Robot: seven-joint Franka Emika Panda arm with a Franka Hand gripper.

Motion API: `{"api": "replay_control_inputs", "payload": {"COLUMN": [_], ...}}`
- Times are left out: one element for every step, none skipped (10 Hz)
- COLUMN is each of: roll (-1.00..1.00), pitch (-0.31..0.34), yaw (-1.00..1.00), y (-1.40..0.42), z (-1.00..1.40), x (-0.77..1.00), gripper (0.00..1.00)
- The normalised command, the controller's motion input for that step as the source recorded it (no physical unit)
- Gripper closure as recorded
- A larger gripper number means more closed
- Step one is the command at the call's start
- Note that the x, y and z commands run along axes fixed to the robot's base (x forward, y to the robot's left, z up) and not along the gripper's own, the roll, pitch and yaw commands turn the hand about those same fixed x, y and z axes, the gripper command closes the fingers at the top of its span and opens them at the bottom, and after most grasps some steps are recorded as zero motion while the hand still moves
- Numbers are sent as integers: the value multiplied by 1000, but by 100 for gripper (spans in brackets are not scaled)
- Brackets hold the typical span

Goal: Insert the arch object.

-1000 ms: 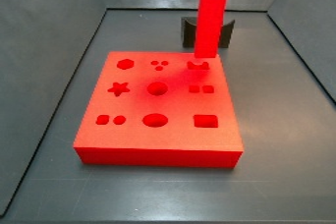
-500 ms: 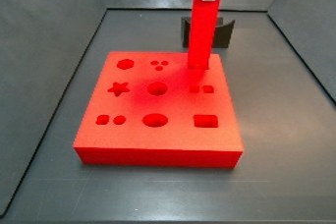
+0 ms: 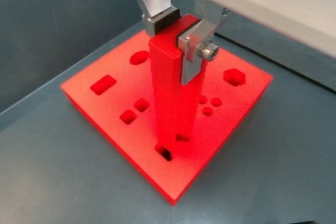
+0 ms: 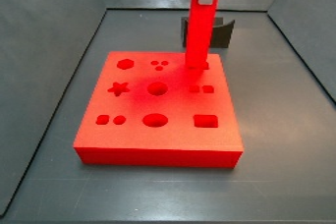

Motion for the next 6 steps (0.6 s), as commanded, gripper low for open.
{"api": "replay_control_inputs", "payload": {"roll": [77, 69, 67, 76, 87, 110], "pitch": [-1, 0, 0, 0, 0, 0], "yaw": [0, 0, 17, 0, 0, 0], "y": [0, 0, 0, 0, 0, 0], "z": [-254, -234, -231, -234, -257, -297], "x": [191, 243, 254, 57, 0, 0], "gripper": [100, 100, 100, 100, 100, 100]}}
